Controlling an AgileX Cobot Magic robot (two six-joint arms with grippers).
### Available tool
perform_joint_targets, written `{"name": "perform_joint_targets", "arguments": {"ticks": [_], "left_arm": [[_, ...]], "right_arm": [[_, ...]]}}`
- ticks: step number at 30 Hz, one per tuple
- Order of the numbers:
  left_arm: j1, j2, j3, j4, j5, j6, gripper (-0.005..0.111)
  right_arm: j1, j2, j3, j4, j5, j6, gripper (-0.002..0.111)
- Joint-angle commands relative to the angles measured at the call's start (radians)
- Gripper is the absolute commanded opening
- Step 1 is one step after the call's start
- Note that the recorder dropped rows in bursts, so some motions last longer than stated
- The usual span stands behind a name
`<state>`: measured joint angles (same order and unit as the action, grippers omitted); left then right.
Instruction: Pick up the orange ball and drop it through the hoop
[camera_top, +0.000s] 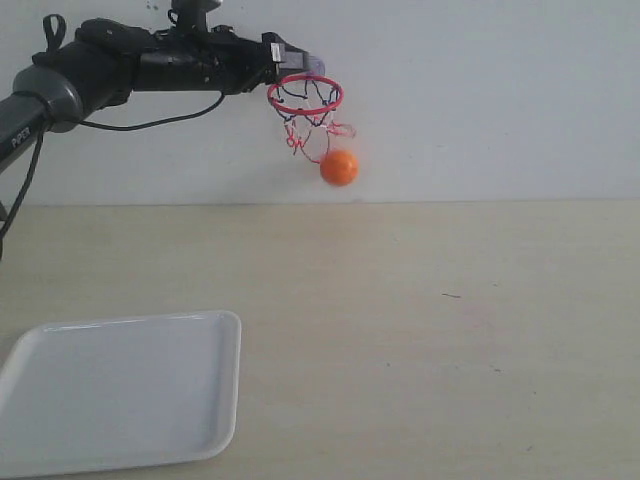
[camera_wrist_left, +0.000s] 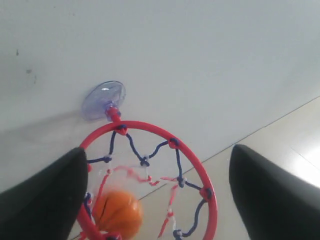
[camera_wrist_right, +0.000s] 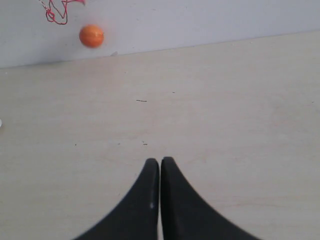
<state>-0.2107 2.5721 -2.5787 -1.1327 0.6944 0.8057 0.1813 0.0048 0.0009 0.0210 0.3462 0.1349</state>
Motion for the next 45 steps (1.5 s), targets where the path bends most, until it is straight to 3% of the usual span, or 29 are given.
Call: {"name": "perform_joint_targets", "arguments": {"ticks": [1, 2, 4, 8, 11, 13, 19, 26, 31, 36, 40, 45], "left_arm": [[0.001, -0.007, -0.005, -0.009, 0.025, -0.008, 0.073], [0.001, -0.007, -0.005, -0.009, 0.041, -0.008, 0.072], [0.015, -0.007, -0.005, -0.004, 0.099, -0.008, 0.058], [0.098, -0.007, -0.005, 0.0, 0.258, -0.105, 0.006], [0.164, -0.007, -0.005, -0.102, 0.464, -0.065, 0.004], [0.182, -0.007, -0.005, -0.082, 0.527, -0.084, 0.004], [0.234, -0.013, -0.003, -0.02, 0.527, -0.323, 0.004], [0.197, -0.098, 0.107, 0.078, 0.527, -0.324, 0.004], [0.185, -0.233, 0.324, 0.139, 0.527, -0.271, 0.004], [0.177, -0.399, 0.639, 0.131, 0.527, -0.128, 0.004], [0.177, -0.535, 0.939, 0.047, 0.527, -0.011, 0.004], [0.174, -0.702, 1.325, -0.14, 0.397, 0.068, 0.004]], "right_arm": [[-0.001, -0.005, -0.001, -0.004, -0.012, -0.004, 0.0], [-0.001, -0.005, -0.001, -0.004, -0.012, -0.004, 0.0], [-0.001, -0.005, -0.001, -0.004, -0.012, -0.004, 0.0], [-0.001, -0.005, -0.001, -0.004, -0.012, -0.004, 0.0], [-0.001, -0.005, -0.001, -0.004, -0.012, -0.004, 0.0], [-0.001, -0.005, -0.001, -0.004, -0.012, -0.004, 0.0], [-0.001, -0.005, -0.001, -0.004, -0.012, -0.004, 0.0], [-0.001, -0.005, -0.001, -0.004, -0.012, -0.004, 0.0], [-0.001, -0.005, -0.001, -0.004, -0.012, -0.004, 0.0], [-0.001, -0.005, -0.001, -0.004, -0.012, -0.004, 0.0], [-0.001, -0.005, -0.001, -0.004, -0.012, -0.004, 0.0], [-0.001, -0.005, -0.001, -0.004, -0.012, -0.004, 0.0]]}}
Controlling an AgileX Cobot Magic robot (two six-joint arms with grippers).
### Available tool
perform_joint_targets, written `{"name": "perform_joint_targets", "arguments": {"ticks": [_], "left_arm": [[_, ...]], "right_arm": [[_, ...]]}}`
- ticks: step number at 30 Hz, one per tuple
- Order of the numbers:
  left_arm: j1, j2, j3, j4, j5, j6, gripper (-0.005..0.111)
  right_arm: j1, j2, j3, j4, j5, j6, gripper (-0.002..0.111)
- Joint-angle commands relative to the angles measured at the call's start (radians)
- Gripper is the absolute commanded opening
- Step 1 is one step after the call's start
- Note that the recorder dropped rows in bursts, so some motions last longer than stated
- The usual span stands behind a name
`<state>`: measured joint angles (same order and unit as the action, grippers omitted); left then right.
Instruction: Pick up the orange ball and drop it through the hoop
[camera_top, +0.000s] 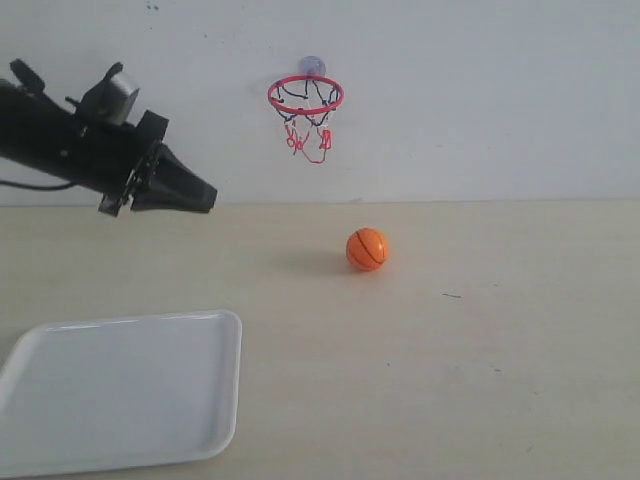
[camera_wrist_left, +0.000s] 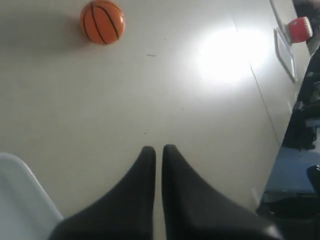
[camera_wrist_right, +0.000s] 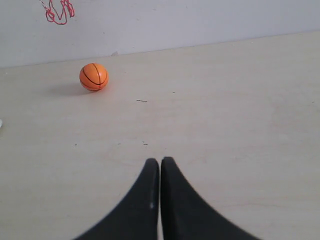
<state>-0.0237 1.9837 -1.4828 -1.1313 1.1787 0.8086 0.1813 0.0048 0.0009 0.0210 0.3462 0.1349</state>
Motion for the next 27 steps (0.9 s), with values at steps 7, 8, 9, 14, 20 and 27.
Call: {"name": "perform_joint_targets", "arguments": {"ticks": [7, 8, 9, 14, 20, 27], "left_arm": [[-0.036, -0.33, 0.607, -0.263, -0.115, 0.223, 0.004], [-0.036, -0.362, 0.651, -0.278, -0.115, 0.243, 0.004], [-0.036, -0.387, 0.682, -0.286, -0.115, 0.256, 0.004], [-0.036, -0.527, 0.848, -0.317, -0.096, 0.263, 0.004], [-0.036, -0.641, 1.003, -0.338, 0.042, 0.27, 0.004], [-0.034, -0.643, 1.003, -0.338, 0.042, 0.272, 0.004]], "right_arm": [[-0.001, -0.005, -0.001, -0.004, -0.012, -0.004, 0.0], [-0.001, -0.005, -0.001, -0.004, -0.012, -0.004, 0.0], [-0.001, -0.005, -0.001, -0.004, -0.012, -0.004, 0.0], [-0.001, -0.005, -0.001, -0.004, -0.012, -0.004, 0.0], [-0.001, -0.005, -0.001, -0.004, -0.012, -0.004, 0.0], [-0.001, -0.005, -0.001, -0.004, -0.012, -0.004, 0.0]]}}
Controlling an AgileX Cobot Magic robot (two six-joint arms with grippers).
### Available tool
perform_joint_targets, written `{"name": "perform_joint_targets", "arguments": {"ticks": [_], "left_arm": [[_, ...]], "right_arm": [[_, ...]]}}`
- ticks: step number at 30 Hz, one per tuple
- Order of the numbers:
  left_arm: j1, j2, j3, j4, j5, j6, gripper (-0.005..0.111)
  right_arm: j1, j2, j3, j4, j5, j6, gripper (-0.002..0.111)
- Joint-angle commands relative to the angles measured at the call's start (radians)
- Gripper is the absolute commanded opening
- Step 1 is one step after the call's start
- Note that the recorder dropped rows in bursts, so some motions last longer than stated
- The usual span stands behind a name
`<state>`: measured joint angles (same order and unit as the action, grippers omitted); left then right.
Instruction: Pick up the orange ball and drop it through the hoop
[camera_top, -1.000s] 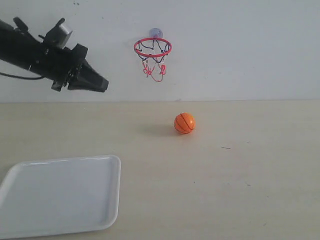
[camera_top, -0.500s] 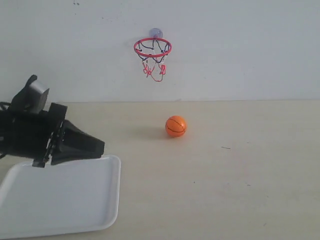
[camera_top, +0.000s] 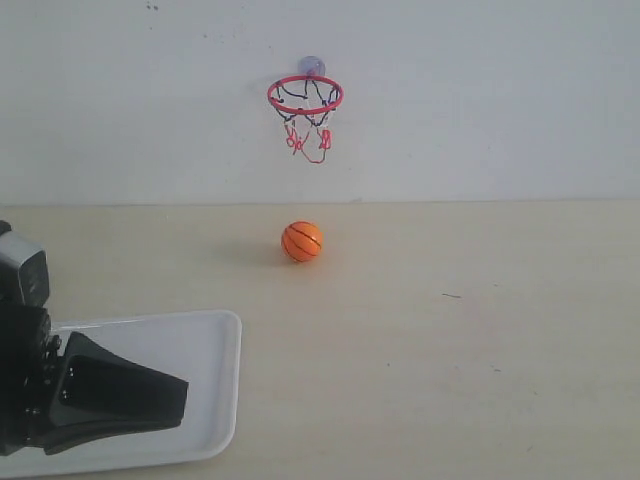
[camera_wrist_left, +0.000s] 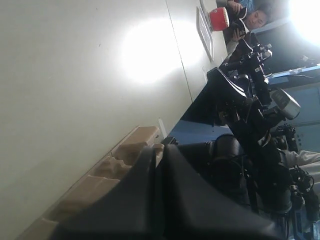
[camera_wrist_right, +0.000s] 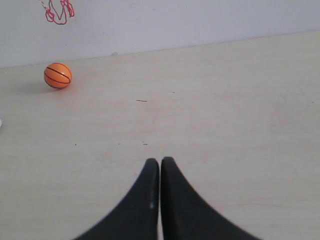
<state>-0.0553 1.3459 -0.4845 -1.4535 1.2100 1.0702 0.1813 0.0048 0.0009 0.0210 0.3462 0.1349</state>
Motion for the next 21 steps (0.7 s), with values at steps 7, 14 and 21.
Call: {"name": "perform_joint_targets", "arguments": {"ticks": [7, 14, 21], "left_arm": [[-0.002, -0.053, 0.005, -0.016, 0.011, 0.011, 0.004], [-0.002, -0.338, 0.005, -0.024, 0.011, 0.011, 0.004], [-0.002, -0.702, 0.005, -0.022, -0.097, 0.075, 0.004]], "right_arm": [[-0.001, -0.005, -0.001, -0.004, -0.012, -0.004, 0.0], [-0.001, -0.005, -0.001, -0.004, -0.012, -0.004, 0.0], [-0.001, -0.005, -0.001, -0.004, -0.012, -0.004, 0.0]]}}
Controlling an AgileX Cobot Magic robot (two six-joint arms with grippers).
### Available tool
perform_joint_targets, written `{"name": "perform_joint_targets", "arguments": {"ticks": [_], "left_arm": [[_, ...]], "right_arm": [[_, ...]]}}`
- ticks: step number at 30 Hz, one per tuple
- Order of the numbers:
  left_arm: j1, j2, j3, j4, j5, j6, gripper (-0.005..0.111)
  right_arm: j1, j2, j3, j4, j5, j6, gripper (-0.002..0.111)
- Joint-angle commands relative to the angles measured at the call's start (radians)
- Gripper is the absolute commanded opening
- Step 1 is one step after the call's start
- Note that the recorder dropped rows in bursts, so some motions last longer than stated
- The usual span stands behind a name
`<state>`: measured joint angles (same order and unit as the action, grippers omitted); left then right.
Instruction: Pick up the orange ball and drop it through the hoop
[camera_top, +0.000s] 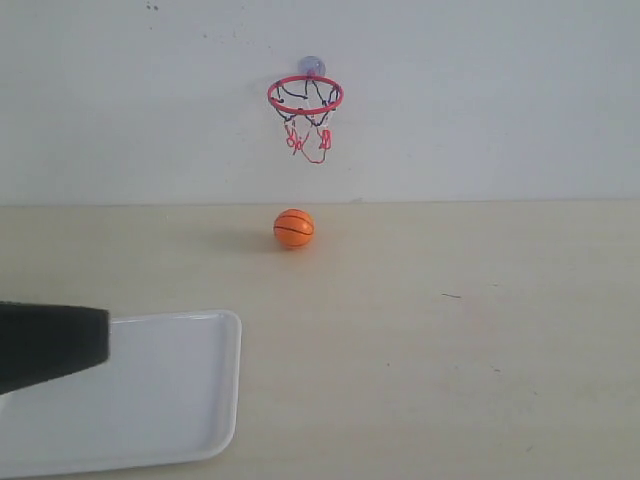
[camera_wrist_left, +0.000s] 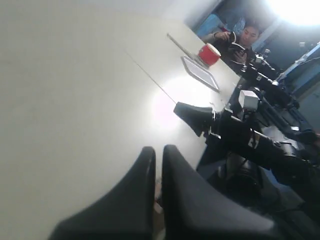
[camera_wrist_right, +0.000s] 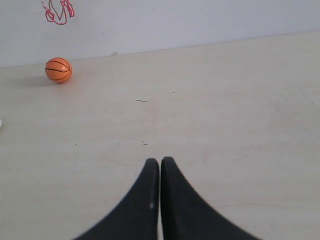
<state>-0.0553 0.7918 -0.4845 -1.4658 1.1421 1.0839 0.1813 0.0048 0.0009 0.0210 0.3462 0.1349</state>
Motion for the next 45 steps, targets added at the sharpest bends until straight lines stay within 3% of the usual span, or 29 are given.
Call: {"name": "perform_joint_targets", "arguments": {"ticks": [1, 19, 25, 30, 41, 45], "left_arm": [[-0.002, -0.178, 0.005, -0.01, -0.029, 0.079, 0.004], [-0.002, -0.483, 0.005, 0.026, 0.011, 0.125, 0.004], [-0.002, -0.489, 0.007, 0.096, 0.006, -0.053, 0.004], [-0.002, -0.528, 0.029, 0.094, -0.199, -0.332, 0.004], [-0.002, -0.717, 0.252, 0.094, -0.606, -0.403, 0.004], [-0.002, -0.738, 0.327, 0.253, -0.768, -0.567, 0.004]], "right_arm": [[-0.001, -0.005, -0.001, -0.004, -0.012, -0.004, 0.0], [-0.001, -0.005, -0.001, -0.004, -0.012, -0.004, 0.0], [-0.001, -0.005, -0.001, -0.004, -0.012, -0.004, 0.0], [-0.001, -0.005, -0.001, -0.004, -0.012, -0.004, 0.0], [-0.001, -0.005, -0.001, -0.004, -0.012, -0.004, 0.0], [-0.001, -0.005, -0.001, -0.004, -0.012, -0.004, 0.0]]}}
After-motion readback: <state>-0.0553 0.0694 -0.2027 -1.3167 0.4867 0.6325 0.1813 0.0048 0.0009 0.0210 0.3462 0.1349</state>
